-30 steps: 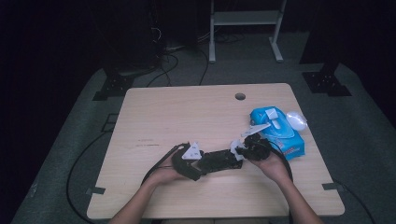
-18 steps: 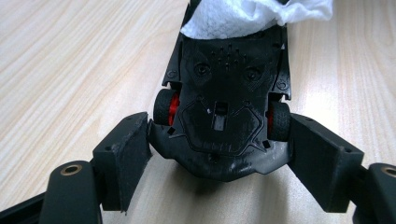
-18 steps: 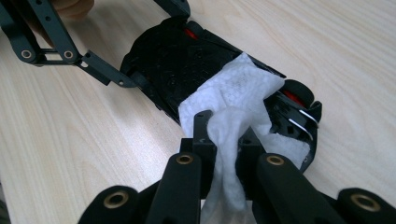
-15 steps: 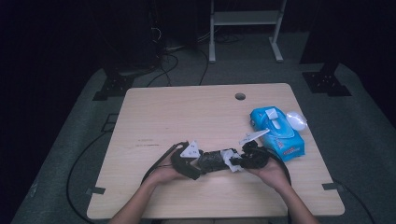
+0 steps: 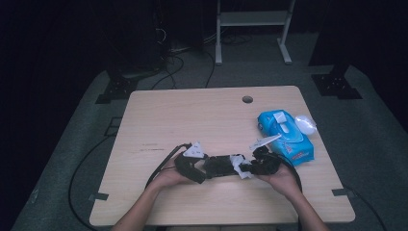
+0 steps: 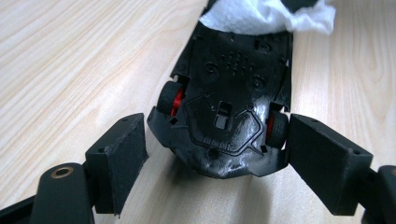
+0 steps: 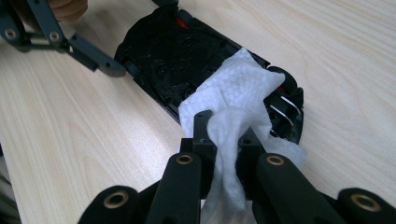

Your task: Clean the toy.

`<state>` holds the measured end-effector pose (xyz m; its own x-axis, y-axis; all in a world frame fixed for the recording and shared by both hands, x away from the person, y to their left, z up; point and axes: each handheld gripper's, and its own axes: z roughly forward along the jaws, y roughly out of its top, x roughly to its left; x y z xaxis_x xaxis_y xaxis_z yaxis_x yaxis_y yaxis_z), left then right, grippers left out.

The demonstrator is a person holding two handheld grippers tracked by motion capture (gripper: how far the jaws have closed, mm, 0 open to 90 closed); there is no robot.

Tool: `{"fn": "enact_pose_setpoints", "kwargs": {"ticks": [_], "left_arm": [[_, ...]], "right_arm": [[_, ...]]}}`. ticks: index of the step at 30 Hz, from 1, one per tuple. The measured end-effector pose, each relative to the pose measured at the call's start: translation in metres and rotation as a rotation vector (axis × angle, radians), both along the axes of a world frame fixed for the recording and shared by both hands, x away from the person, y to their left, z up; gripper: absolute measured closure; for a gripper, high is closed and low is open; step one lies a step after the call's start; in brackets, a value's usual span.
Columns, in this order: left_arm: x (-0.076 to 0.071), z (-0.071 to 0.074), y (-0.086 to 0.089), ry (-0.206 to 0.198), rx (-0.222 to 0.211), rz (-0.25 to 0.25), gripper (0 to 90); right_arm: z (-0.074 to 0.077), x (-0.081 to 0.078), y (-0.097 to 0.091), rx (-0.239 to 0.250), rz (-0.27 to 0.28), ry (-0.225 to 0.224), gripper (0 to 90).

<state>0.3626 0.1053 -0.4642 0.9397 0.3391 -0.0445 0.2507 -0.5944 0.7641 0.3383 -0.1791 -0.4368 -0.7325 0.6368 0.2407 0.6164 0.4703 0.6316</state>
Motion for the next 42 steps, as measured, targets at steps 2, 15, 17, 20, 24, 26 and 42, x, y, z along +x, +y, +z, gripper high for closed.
{"fn": "enact_pose_setpoints", "kwargs": {"ticks": [2, 15, 17, 20, 24, 26, 42], "left_arm": [[0.001, 0.001, 0.001, 0.015, -0.016, 0.009, 20.3], [0.018, -0.006, 0.008, 0.257, -0.098, 0.134, 30.2], [0.019, -0.008, 0.008, 0.278, -0.105, 0.136, 29.6], [0.021, -0.009, 0.007, 0.305, -0.11, 0.134, 30.0], [0.024, -0.01, 0.007, 0.35, -0.137, 0.136, 35.6], [0.025, -0.011, 0.007, 0.369, -0.141, 0.138, 35.8], [0.014, -0.004, 0.0, 0.227, -0.128, 0.131, 45.5]], "right_arm": [[0.0, -0.001, 0.0, -0.006, 0.001, -0.012, 82.9], [-0.002, -0.009, 0.003, -0.018, 0.037, -0.049, 83.1], [-0.003, -0.01, 0.002, -0.017, 0.033, -0.059, 83.1], [-0.004, -0.012, 0.002, -0.015, 0.031, -0.069, 83.3], [-0.004, -0.014, 0.002, -0.021, 0.031, -0.085, 83.3], [-0.005, -0.015, 0.002, -0.017, 0.032, -0.091, 83.3], [-0.009, -0.027, -0.002, 0.003, 0.019, -0.139, 83.4]]}}
